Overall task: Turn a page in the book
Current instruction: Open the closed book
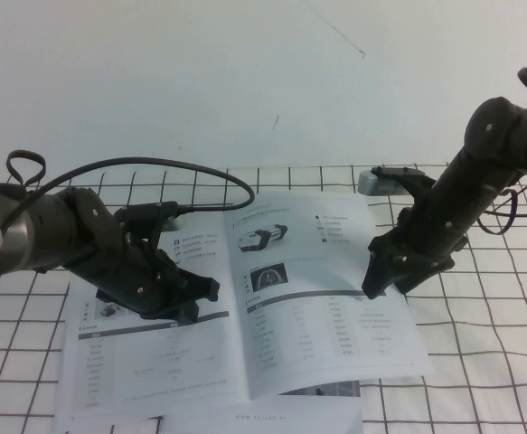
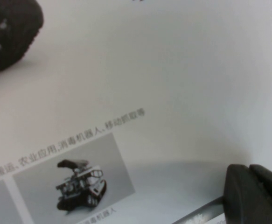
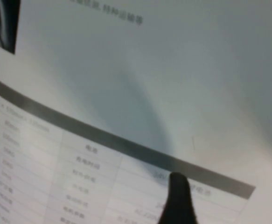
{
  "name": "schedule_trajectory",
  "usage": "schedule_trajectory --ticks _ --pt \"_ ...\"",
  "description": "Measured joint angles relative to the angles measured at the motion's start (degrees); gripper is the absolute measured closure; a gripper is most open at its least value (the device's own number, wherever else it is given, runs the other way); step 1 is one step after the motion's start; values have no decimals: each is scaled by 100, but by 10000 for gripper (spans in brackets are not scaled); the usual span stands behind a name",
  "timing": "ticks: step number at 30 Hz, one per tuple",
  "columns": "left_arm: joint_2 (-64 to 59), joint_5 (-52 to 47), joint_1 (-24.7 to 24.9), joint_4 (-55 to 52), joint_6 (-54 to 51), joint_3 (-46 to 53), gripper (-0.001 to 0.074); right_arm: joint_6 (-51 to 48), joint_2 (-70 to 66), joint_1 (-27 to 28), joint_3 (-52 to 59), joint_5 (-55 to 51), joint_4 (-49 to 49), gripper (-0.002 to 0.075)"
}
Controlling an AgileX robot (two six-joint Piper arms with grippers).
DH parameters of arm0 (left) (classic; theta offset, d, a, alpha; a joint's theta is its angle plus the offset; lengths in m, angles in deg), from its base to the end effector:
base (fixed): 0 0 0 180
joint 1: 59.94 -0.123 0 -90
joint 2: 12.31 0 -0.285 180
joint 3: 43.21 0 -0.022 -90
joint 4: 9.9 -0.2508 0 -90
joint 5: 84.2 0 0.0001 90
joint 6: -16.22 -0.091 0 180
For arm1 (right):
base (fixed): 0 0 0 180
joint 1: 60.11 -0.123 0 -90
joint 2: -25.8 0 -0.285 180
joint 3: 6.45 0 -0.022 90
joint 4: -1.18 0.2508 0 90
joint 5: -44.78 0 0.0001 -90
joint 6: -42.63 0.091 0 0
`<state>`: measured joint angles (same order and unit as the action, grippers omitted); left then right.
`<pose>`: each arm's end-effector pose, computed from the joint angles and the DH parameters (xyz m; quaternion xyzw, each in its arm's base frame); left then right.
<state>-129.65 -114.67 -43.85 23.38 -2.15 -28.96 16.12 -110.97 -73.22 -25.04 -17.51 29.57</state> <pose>0.3447 -0.1258 0.1452 0.0691 0.9694 -0.1789 0.1530 0.4226 0.1378 0.1367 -0.2204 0.9510 0.2156 0.0213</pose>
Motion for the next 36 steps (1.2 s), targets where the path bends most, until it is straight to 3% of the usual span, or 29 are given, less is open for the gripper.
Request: schedule_trajectory --ticks 11,36 --pt "-10 0 0 22 0 0 738 -714 -49 -38 0 11 1333 229" --pt "-21 34 0 191 0 0 738 -1083 459 -132 -46 -591 2847 239"
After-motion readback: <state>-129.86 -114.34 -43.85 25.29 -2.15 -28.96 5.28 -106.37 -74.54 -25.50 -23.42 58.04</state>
